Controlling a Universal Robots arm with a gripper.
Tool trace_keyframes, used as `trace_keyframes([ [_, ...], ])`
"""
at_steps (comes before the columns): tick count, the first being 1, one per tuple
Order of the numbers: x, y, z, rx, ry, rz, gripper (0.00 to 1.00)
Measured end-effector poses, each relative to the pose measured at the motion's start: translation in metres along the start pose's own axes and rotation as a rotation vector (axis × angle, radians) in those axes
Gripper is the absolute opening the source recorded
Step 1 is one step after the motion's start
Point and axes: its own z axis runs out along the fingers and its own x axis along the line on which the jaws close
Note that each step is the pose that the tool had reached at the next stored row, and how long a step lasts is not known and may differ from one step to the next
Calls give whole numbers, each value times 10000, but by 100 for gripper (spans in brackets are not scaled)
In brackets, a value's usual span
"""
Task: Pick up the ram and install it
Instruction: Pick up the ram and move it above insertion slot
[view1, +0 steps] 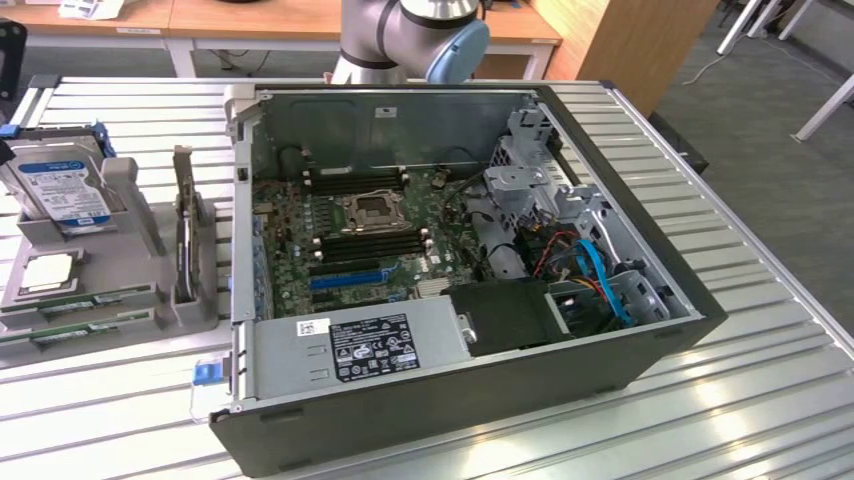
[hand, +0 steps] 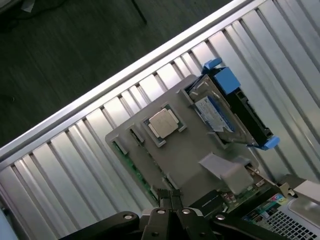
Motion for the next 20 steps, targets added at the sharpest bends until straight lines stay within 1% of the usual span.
trace_keyframes([
  [20,0,0,10,-56,141,-3339,10],
])
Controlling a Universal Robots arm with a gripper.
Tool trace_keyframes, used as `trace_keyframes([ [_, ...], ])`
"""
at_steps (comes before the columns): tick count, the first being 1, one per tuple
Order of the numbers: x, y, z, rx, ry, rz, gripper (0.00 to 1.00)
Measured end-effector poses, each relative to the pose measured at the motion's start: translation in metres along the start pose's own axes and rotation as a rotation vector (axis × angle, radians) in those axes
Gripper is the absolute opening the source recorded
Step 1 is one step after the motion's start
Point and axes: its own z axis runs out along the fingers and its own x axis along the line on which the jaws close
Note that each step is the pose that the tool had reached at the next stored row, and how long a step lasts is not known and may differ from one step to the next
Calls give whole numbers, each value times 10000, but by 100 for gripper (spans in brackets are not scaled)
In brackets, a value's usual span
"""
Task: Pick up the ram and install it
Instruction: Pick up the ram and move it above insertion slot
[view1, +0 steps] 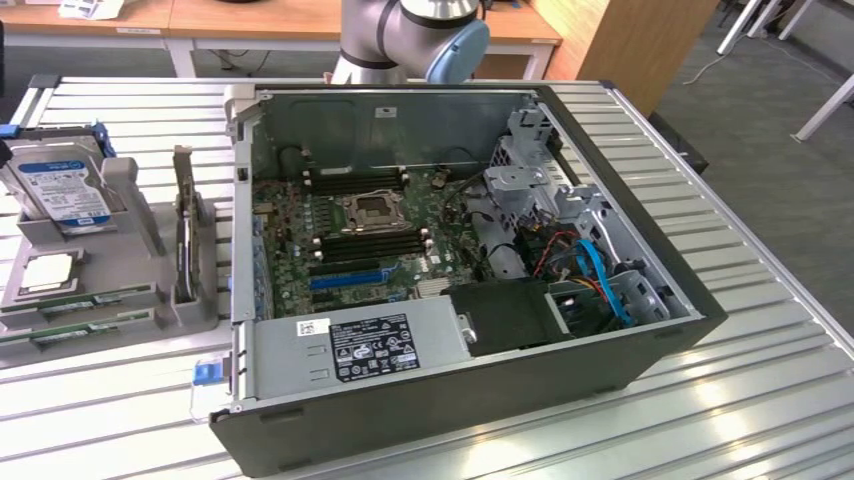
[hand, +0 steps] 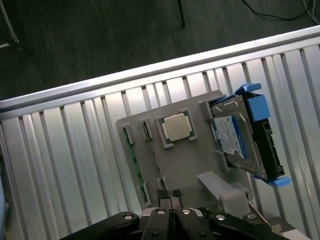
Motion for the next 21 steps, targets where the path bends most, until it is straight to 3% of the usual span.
trace_keyframes([
  [4,0,0,1,-12,28,-661,10],
  [7,0,0,8,-46,114,-2692,10],
  [8,0,0,10,-52,131,-3088,10],
  [21,0,-1,10,-58,145,-3443,10],
])
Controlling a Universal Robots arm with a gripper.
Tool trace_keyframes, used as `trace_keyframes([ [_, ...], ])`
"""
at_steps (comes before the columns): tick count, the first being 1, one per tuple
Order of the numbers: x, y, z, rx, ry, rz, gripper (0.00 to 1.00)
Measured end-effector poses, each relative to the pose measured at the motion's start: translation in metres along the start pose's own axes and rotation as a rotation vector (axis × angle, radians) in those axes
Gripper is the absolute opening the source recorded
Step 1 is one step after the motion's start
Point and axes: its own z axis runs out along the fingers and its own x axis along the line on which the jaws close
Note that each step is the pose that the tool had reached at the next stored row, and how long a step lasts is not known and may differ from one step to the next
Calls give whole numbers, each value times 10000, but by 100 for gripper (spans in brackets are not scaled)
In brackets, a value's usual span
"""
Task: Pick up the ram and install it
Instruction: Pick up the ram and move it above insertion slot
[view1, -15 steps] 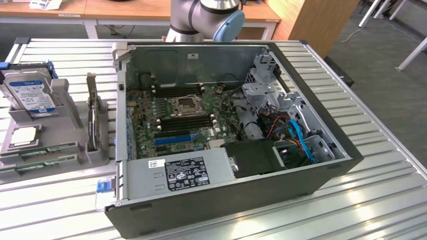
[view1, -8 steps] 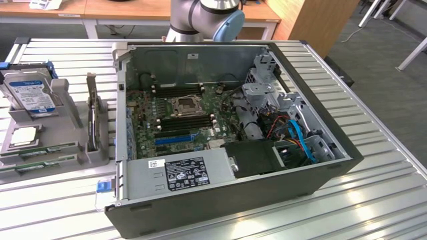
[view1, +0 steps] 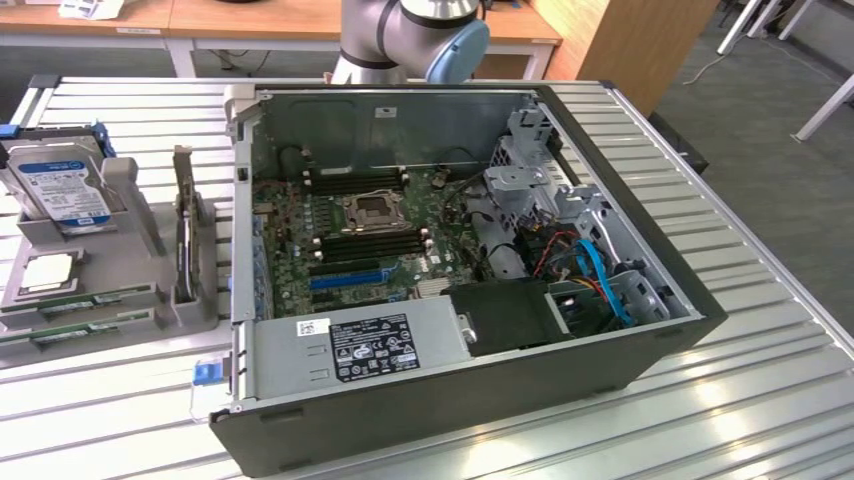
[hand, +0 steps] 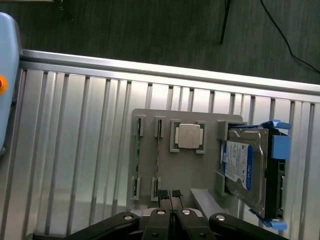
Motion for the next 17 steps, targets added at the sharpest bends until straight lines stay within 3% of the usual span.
trace_keyframes([
  [14,0,0,8,0,1,-2,11],
  [16,0,0,8,0,1,-3,16],
  [17,0,0,8,0,1,-3,24],
])
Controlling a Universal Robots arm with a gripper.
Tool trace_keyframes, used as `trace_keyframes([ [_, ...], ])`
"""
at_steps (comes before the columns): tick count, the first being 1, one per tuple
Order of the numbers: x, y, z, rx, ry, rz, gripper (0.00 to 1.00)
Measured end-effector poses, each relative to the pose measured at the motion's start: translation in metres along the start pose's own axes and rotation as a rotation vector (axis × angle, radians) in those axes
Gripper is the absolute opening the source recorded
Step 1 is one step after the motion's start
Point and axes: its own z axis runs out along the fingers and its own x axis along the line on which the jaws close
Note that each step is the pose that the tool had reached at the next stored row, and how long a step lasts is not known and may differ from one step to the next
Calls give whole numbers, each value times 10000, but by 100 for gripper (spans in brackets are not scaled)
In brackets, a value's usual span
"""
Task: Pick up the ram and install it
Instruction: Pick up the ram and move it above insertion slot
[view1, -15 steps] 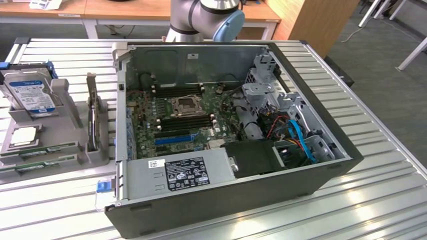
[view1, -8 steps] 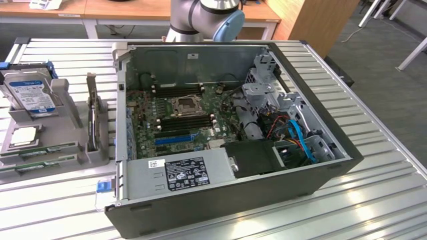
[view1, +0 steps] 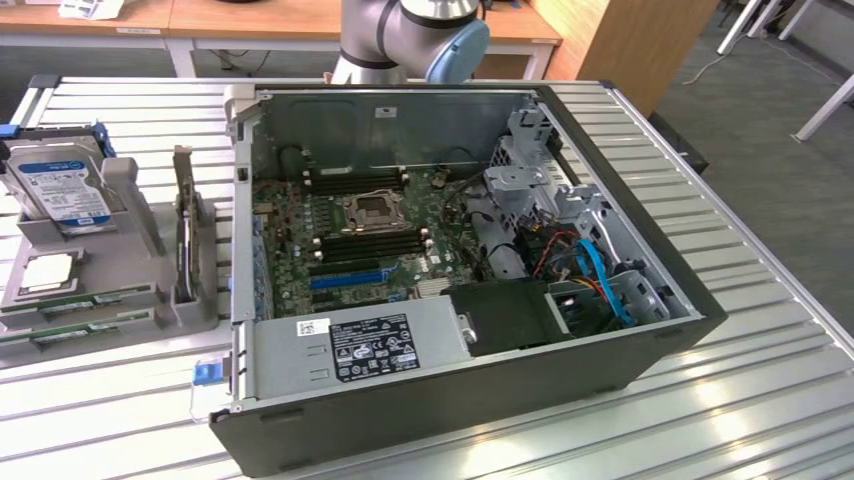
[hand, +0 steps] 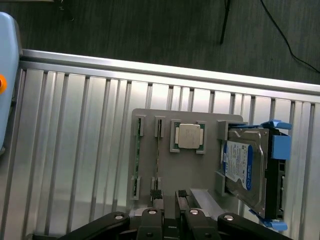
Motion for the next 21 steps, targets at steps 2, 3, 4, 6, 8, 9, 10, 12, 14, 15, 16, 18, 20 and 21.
trace_keyframes([
  [2,0,0,0,0,0,0,24],
  [3,0,0,0,0,0,0,24],
  [4,0,0,0,0,0,0,24],
  [6,0,0,0,0,0,0,24],
  [8,0,0,0,0,0,0,25],
  [9,0,0,0,0,0,0,31],
  [10,0,0,0,0,0,0,31],
  [12,0,0,0,0,0,0,31],
  [14,0,0,0,0,0,0,31],
  [15,0,0,0,0,0,0,31],
  [16,0,0,0,0,1,0,31],
  [18,0,-1,7,2,1,4,31],
  [20,0,-1,11,0,2,8,31],
  [21,0,0,12,-2,3,9,31],
])
